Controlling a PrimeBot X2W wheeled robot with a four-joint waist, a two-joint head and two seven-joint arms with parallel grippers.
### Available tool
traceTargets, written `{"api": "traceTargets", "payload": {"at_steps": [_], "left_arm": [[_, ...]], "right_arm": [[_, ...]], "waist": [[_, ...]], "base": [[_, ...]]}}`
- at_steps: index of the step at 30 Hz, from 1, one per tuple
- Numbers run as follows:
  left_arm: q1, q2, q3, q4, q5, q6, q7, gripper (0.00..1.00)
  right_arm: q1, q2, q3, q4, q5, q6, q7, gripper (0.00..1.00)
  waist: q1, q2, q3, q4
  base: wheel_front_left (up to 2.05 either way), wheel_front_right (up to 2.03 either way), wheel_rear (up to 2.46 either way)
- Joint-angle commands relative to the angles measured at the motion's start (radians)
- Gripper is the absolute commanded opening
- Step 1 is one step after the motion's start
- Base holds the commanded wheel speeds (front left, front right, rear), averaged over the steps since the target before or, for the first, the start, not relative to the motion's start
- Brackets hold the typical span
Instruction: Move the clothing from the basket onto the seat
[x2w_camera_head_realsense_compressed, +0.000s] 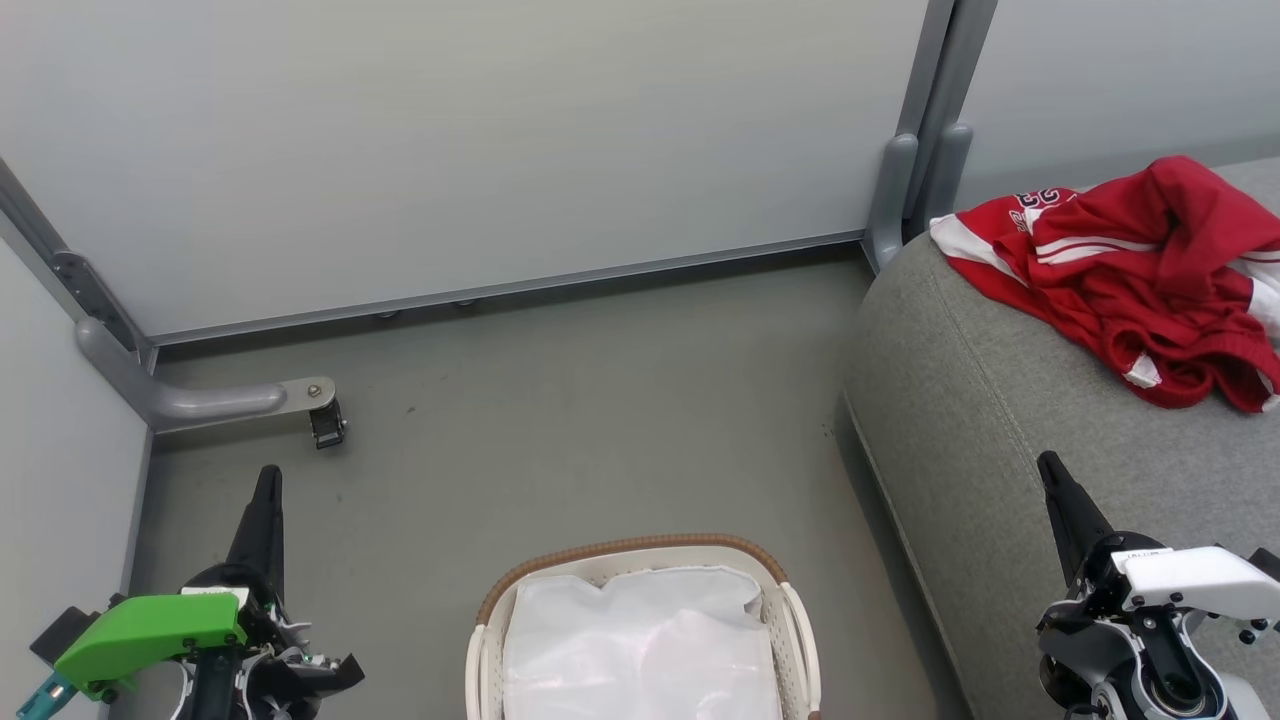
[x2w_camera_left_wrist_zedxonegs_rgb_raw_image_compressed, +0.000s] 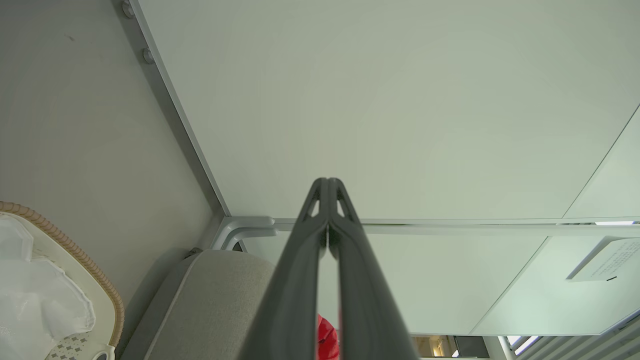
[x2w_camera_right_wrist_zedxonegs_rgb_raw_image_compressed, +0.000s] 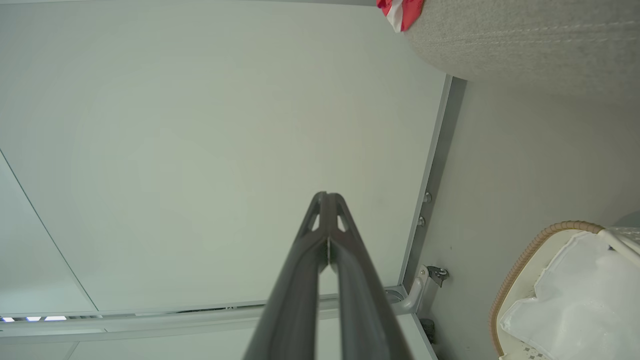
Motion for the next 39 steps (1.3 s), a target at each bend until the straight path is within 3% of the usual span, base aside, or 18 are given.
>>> {"api": "traceTargets", "payload": {"at_steps": [1, 39], "left_arm": [[-0.011, 0.005, 0.002, -0.002, -0.003, -0.005, 0.003, 0.00], [-0.011, 0.005, 0.002, -0.002, -0.003, -0.005, 0.003, 0.00]], "right_arm": [[-0.002, -0.006, -0.002, -0.004, 0.004, 0.000, 0.002, 0.00], [-0.002, -0.006, -0.002, -0.004, 0.004, 0.000, 0.002, 0.00]], "waist": [[0.0000, 0.0000, 0.000, 0.000], [0.0000, 0.0000, 0.000, 0.000]], "base": [[0.00, 0.00, 0.00], [0.00, 0.00, 0.00]]}}
